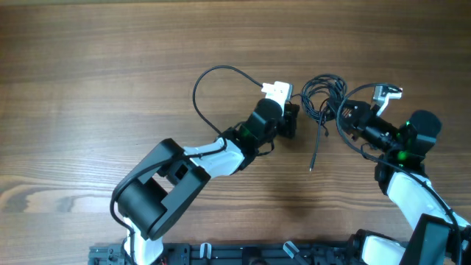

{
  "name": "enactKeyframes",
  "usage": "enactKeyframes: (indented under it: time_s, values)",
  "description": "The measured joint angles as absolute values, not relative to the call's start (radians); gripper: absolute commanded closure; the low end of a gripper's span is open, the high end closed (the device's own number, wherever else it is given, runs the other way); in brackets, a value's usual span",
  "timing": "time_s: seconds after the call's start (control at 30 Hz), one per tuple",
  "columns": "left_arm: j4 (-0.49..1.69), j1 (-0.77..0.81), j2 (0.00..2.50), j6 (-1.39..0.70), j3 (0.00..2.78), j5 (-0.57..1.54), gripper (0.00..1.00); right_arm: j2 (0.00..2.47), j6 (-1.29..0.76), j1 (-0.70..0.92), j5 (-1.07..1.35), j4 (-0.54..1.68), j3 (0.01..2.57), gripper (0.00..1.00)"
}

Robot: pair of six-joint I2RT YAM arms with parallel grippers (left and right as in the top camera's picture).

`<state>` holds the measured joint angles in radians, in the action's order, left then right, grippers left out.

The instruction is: Untangle cables

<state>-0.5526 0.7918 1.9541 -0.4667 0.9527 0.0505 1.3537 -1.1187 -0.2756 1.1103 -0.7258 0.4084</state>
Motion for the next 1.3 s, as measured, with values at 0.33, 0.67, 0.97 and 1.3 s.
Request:
enactKeyframes:
  time_s: [0.33,0.67,0.97,1.3]
  values:
    - [-0.374,0.719,1.670,-0.337,0.952,0.062,0.96,1.351,-0.849,-0.231,0.881,-0.342,0.412,0.96]
    - [-0.418,0.720,1.621,-0.512,0.952,0.208,0.96,1.351,-0.806,-0.024,0.730,-0.299,0.412,0.96]
    - [-0.411,0.720,1.621,-0.514,0.952,0.261,0.96,1.351,-0.806,-0.024,0.713,-0.277,0.412,0.96]
    - [-0.445,0.720,1.621,-0.686,0.951,0.261,0.96,1.351,-0.810,-0.024,0.714,-0.277,0.412,0.96]
